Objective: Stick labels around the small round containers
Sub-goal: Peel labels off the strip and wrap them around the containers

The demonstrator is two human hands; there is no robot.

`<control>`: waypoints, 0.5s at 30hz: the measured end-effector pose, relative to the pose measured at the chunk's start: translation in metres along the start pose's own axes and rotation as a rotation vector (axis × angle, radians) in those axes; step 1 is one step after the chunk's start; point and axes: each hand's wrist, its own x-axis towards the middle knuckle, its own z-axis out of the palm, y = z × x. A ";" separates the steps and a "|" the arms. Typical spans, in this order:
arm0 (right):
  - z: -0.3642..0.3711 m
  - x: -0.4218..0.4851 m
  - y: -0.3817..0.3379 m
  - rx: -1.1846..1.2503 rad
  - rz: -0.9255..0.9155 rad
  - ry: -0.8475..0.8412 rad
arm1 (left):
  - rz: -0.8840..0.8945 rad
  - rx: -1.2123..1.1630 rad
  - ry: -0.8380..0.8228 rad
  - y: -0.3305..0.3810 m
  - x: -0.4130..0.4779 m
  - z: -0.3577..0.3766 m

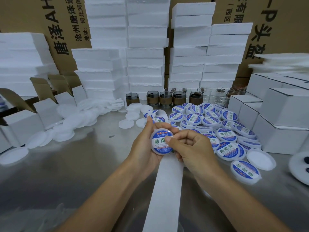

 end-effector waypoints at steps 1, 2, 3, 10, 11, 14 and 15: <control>0.000 0.000 0.001 0.003 -0.002 0.008 | 0.000 -0.001 -0.003 0.000 0.000 0.001; 0.000 0.000 0.001 0.008 -0.005 0.015 | 0.000 0.005 -0.006 0.001 -0.001 0.001; 0.000 0.000 0.001 0.012 -0.008 0.019 | 0.003 0.019 -0.009 0.001 -0.001 0.001; 0.001 0.001 0.000 0.044 -0.041 0.050 | 0.060 0.134 -0.051 0.003 -0.005 0.005; 0.001 0.001 0.001 0.051 -0.042 0.058 | 0.077 0.161 -0.074 0.003 -0.005 0.005; 0.000 0.003 0.003 0.040 -0.054 0.084 | 0.103 0.200 -0.127 0.003 -0.007 0.003; 0.000 0.003 0.004 0.011 -0.067 0.096 | 0.102 0.199 -0.135 0.002 -0.007 0.003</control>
